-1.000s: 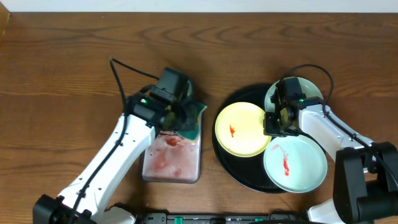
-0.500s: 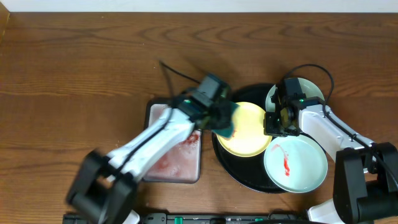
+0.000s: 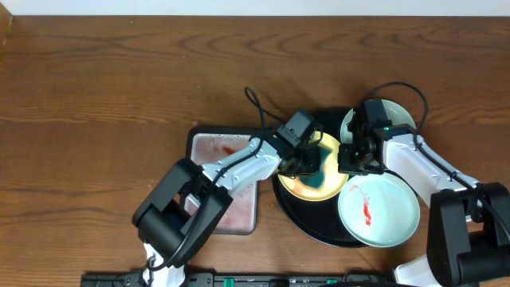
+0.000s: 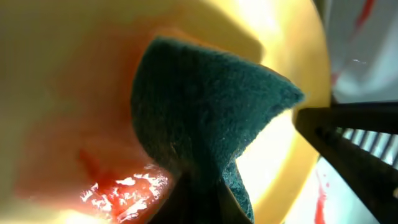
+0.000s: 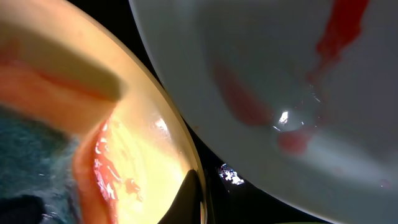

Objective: Clean dirty plates on tray and stack at the side
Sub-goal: 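Scrub the yellow plate with the sponge in the left gripper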

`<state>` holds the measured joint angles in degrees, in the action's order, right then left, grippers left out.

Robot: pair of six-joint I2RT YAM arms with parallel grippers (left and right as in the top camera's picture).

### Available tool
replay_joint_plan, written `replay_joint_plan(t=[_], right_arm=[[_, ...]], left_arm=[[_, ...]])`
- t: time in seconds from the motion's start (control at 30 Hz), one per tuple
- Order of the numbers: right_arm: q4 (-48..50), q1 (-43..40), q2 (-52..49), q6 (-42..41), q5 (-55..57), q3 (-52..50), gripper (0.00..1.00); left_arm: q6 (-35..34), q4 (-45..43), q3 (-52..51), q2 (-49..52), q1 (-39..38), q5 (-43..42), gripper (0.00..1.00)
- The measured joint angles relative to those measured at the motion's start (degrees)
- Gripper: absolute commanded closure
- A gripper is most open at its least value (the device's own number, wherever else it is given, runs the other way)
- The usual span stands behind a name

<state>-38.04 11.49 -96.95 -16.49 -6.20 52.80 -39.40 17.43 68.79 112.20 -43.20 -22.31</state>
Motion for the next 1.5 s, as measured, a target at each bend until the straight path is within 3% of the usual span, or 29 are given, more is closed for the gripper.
replay_joint_plan(t=[0.23,0.4,0.53,0.83,1.27,1.5], right_arm=[[-0.1,0.0,0.0,0.0,-0.5,0.0,0.99],[-0.2,0.0,0.0,0.0,-2.7,0.0,0.99],[-0.6,0.0,0.0,0.0,-2.4,0.0,0.99],[-1.0,0.0,0.3,-0.6,-0.5,0.0,0.99],[-0.9,0.0,0.3,-0.7,0.0,0.0,0.99],[-1.1,0.0,0.3,-0.7,0.0,0.0,0.99]], left_arm=[[2.9,13.5,4.0,-0.6,-0.1,17.6,0.93],[4.8,13.7,4.4,-0.5,-0.4,23.1,0.93],[4.2,9.7,4.1,0.0,0.1,19.9,0.92],[-3.8,-3.5,3.1,2.3,0.8,3.1,0.93],[-7.0,-4.7,3.1,3.0,-4.2,-1.4,0.93],[-4.0,2.7,4.4,2.8,-2.6,2.3,0.93]])
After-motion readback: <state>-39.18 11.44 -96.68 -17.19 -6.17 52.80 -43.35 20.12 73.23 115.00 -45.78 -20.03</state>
